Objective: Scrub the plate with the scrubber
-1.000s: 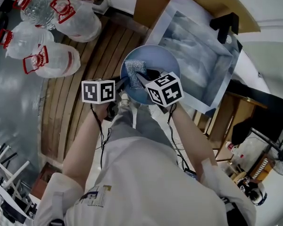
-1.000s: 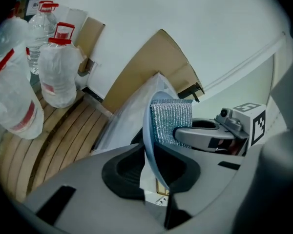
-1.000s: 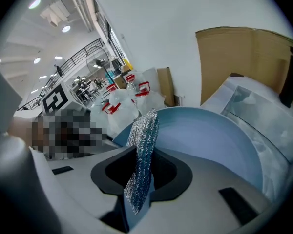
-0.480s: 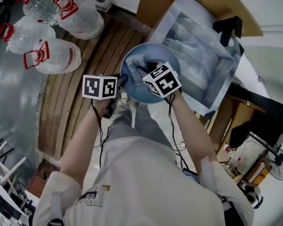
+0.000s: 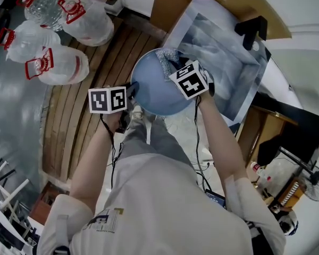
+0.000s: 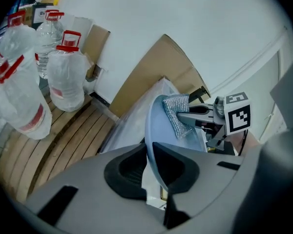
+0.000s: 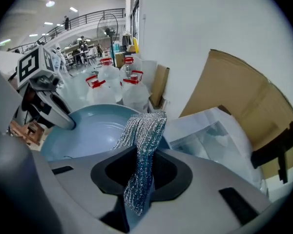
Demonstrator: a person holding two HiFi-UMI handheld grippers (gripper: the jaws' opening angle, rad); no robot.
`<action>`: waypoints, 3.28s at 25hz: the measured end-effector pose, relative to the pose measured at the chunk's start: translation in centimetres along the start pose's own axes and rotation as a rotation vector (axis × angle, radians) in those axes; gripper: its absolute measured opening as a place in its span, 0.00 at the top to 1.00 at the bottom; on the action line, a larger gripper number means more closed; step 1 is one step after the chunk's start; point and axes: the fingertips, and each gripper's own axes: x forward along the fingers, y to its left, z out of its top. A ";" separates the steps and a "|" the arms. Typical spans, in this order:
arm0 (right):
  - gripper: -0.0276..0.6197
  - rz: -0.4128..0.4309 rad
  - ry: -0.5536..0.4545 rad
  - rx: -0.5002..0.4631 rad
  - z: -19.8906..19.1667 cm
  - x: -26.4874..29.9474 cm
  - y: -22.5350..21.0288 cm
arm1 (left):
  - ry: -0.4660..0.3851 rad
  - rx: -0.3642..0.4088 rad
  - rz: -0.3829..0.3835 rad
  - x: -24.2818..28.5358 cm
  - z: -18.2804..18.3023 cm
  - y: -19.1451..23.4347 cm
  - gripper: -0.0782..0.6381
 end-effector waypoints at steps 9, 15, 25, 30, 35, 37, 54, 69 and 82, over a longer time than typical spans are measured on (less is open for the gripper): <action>0.81 -0.052 0.155 -0.137 -5.5 -3.6 -1.0 | -0.088 -0.093 0.045 -0.2 0.4 0.4 0.84; 0.80 0.121 0.157 -0.161 -7.1 -4.6 6.5 | -0.132 -0.088 0.086 -0.1 0.8 0.6 0.85; 0.79 0.288 0.087 -0.320 -3.4 -1.4 14.3 | -0.125 -0.060 0.099 0.1 0.3 0.1 0.84; 0.77 0.249 0.063 -0.328 -2.1 -1.1 11.5 | -0.103 -0.057 0.086 0.1 0.0 0.0 0.85; 0.78 0.161 -0.007 -0.258 0.1 -0.1 7.8 | -0.110 -0.068 0.086 0.0 0.0 0.0 0.85; 0.78 0.124 -0.017 -0.235 0.8 0.1 6.4 | -0.114 -0.070 0.087 -0.1 0.1 0.0 0.85; 0.80 0.009 0.086 -0.222 -7.7 -5.4 3.4 | -0.123 -0.060 0.107 0.3 0.7 0.1 0.85; 0.78 0.087 0.051 -0.445 -1.4 -0.4 10.9 | -0.125 -0.056 0.104 0.1 0.3 0.1 0.85; 0.79 -0.225 0.148 -0.410 -2.0 -0.6 -2.7 | -0.153 -0.114 0.110 -0.1 0.3 0.1 0.85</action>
